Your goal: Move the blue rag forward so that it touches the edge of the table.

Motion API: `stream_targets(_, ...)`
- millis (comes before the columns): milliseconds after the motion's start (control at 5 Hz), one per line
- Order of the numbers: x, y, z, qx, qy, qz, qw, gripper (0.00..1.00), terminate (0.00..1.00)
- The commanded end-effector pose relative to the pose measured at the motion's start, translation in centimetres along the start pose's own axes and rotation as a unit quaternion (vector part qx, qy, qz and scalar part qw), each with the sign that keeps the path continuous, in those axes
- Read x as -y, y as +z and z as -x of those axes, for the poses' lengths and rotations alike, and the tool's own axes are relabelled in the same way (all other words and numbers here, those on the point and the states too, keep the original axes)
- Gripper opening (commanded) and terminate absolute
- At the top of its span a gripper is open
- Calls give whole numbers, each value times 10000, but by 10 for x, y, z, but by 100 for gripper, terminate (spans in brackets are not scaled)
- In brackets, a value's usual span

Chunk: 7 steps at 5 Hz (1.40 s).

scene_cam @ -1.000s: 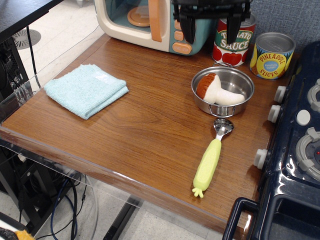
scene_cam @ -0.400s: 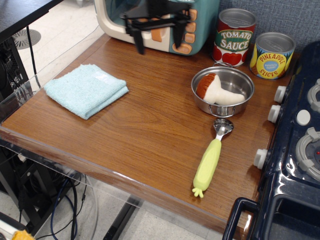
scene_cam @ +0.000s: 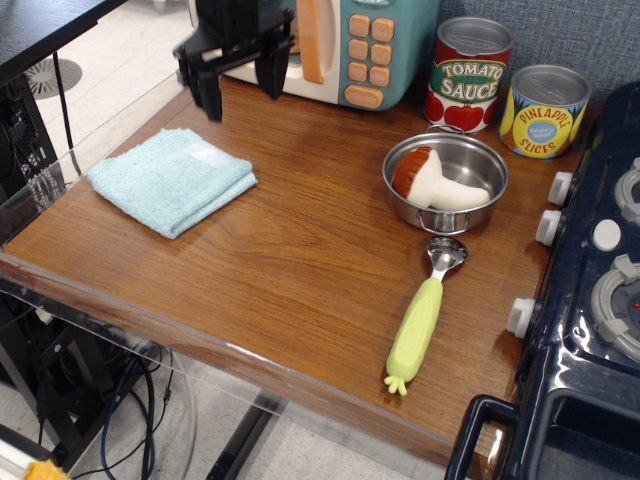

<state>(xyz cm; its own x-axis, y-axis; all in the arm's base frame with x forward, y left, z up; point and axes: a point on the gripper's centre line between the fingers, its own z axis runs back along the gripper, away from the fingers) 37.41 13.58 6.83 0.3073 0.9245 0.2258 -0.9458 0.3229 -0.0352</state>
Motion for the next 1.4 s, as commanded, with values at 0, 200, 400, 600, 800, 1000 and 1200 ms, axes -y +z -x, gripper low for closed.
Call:
stream_targets(0,-30,-11,11,439,1191,-695,9895,100,0)
stream_targets(200,-38,-16,9,391,1369,-736,9871,100,0)
stream_targets(400,-37,-24,9,333,1471,-757,9857,100,0)
stream_targets(600,-30,-31,16,114,1544,-705,9854,100,0)
stream_targets(800,-24,-38,23,-166,1527,-564,9865,100,0)
stream_targets(1000,-23,-35,28,-220,1562,-409,9866,100,0)
stream_targets(1200,-21,-31,41,-302,1650,-330,9853,100,0)
